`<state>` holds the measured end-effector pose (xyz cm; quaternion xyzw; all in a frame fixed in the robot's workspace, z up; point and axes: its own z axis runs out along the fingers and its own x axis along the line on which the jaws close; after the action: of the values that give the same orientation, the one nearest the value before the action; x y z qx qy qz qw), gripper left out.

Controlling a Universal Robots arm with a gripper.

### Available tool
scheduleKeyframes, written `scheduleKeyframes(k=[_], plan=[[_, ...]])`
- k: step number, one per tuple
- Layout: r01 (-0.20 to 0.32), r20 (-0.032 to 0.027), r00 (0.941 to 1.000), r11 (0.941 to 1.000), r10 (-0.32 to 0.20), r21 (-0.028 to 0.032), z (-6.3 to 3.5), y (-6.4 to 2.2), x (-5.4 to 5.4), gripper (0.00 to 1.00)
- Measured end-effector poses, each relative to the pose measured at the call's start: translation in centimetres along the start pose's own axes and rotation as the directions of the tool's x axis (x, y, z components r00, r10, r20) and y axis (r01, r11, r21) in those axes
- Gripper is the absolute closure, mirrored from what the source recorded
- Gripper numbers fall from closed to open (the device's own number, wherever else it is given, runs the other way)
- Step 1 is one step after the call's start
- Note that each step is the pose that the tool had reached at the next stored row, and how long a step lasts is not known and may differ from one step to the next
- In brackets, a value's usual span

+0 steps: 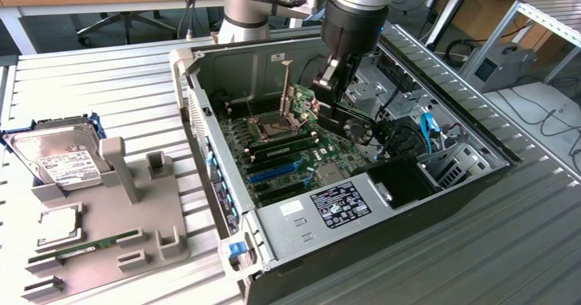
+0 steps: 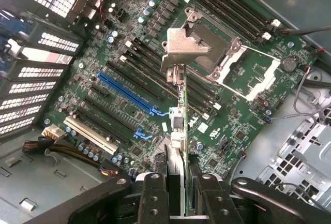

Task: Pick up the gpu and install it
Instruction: 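Insert the gpu into the slot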

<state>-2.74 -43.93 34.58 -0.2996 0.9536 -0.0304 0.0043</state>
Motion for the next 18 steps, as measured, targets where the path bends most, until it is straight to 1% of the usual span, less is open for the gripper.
scheduleKeyframes(k=[18], plan=[[0.032, -0.0017, 0.9995, 0.9995, -0.032, 0.0055, 0.0, 0.0, 0.0, 0.73]])
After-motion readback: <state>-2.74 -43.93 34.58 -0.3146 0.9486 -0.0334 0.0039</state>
